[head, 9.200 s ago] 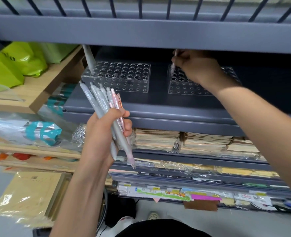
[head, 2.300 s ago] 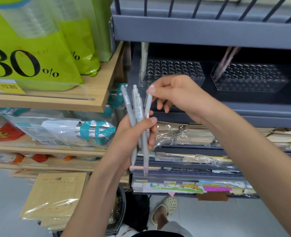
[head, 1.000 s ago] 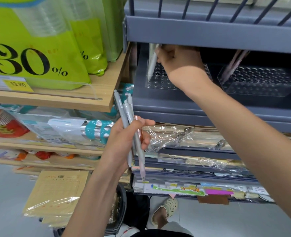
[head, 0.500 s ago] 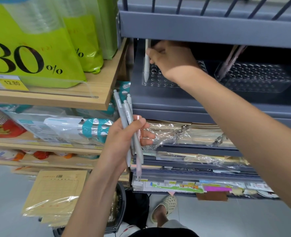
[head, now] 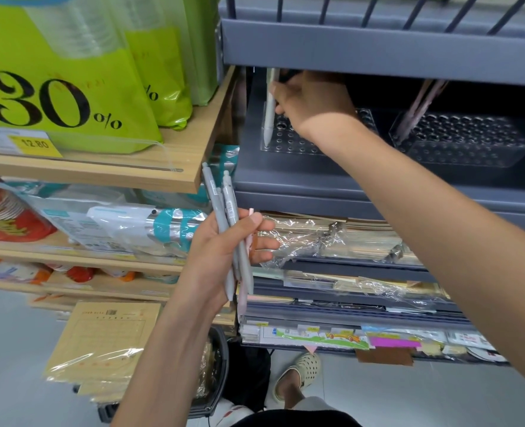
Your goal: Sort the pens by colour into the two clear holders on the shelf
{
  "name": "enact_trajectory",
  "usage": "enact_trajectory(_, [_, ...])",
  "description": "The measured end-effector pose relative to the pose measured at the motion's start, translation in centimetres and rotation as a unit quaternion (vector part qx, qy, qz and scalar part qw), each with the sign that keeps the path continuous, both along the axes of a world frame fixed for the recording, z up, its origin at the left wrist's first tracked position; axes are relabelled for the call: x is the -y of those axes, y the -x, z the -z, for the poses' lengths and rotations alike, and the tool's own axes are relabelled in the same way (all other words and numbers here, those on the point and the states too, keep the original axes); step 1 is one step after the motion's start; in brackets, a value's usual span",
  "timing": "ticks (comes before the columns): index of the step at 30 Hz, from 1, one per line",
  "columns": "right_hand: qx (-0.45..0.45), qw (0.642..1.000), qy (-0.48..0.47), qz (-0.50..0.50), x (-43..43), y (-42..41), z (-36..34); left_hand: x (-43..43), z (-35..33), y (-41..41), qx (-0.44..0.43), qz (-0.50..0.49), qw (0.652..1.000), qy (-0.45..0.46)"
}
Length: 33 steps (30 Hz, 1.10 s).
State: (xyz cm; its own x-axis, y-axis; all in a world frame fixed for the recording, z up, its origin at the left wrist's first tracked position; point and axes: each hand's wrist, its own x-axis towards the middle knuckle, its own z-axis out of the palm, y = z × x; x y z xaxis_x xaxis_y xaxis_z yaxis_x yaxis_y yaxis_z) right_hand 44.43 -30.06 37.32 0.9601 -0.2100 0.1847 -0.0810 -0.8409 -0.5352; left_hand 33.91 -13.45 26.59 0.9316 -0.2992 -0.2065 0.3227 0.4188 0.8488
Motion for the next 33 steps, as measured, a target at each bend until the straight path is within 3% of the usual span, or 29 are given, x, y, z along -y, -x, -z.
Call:
enact_trajectory(14, [0.036, 0.996, -0.082, 0.008, 0.6, 0.8, 0.4, -0.6, 0.2, 1.1, 0.015, 0.012, 1.0, -0.007])
enact_trajectory(17, [0.064, 0.989, -0.122, -0.046, 1.0, 3.4, 1.0, -0.8, 0.4, 1.3, 0.019, 0.013, 1.0, -0.008])
enact_trajectory(20, [-0.046, 0.97, -0.149, -0.186, 2.2, 6.8, 2.2, -0.4, 0.7, 1.3, 0.023, 0.029, 0.999, -0.004])
enact_trajectory(23, [-0.144, 0.946, -0.144, -0.253, 3.6, 8.7, 3.6, 0.8, 0.7, 1.5, 0.03, 0.049, 0.998, -0.007])
enact_trajectory(28, [-0.177, 0.922, -0.187, -0.29, 5.9, 10.2, 4.3, 3.1, 0.3, 1.9, 0.062, 0.08, 0.995, -0.023])
enact_trajectory(33, [-0.174, 0.922, -0.18, -0.295, 8.4, 10.5, 3.7, 6.1, -0.4, 1.8, 0.069, 0.093, 0.993, -0.024])
